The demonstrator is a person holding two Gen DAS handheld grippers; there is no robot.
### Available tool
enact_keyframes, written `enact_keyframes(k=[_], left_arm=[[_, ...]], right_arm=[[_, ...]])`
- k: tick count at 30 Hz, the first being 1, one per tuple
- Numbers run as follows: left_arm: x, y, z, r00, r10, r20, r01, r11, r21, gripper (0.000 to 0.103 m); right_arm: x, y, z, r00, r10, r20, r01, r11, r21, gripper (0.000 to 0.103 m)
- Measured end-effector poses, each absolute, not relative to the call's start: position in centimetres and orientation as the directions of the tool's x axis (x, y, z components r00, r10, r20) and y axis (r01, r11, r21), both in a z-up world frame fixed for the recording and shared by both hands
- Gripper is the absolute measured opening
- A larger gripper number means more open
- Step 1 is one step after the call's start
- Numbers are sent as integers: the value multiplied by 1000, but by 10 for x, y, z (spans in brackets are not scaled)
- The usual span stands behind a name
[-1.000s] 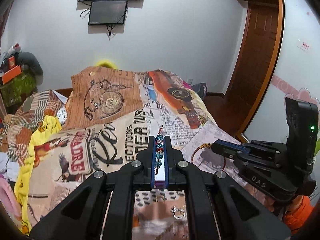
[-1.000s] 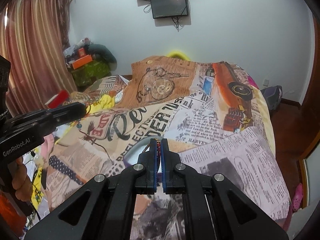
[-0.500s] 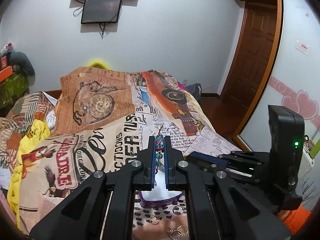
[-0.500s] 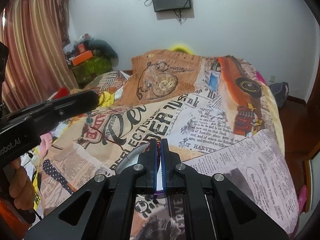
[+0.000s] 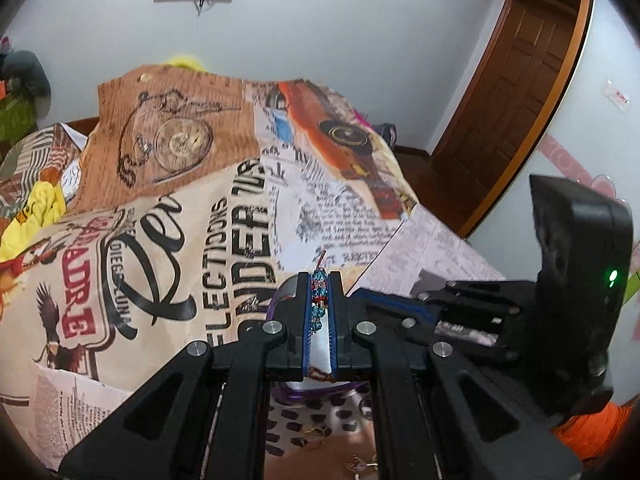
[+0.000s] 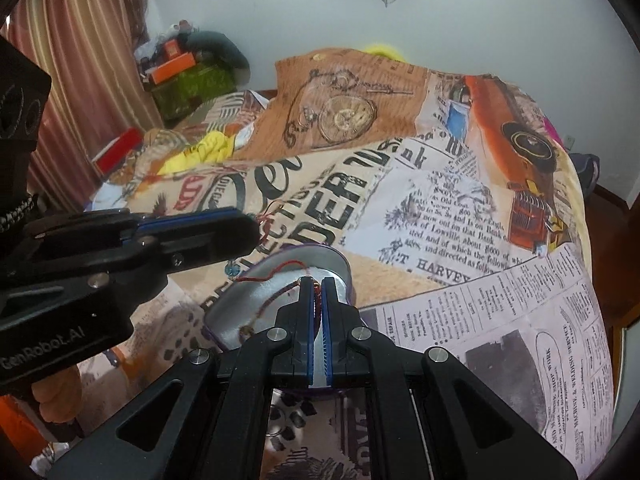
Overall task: Organize jewelry
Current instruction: 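Carry both held bracelets over the purple heart tin with both tools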
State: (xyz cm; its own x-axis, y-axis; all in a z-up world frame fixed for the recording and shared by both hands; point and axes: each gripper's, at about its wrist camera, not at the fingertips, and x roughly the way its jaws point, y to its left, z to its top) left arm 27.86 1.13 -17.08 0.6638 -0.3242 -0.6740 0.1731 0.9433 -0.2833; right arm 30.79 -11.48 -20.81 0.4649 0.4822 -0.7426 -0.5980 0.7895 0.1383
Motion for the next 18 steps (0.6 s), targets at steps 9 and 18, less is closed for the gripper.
enact_keyframes(k=[9, 18], left_arm=[[273, 9, -189, 616, -328, -716, 178, 944, -280, 6], [269, 6, -195, 586, -298, -754, 178, 955, -239, 6]], right_arm=[[308, -117, -216, 428, 464, -775, -613, 780, 128, 3], [303, -115, -216, 422, 449, -787, -628, 771, 103, 3]])
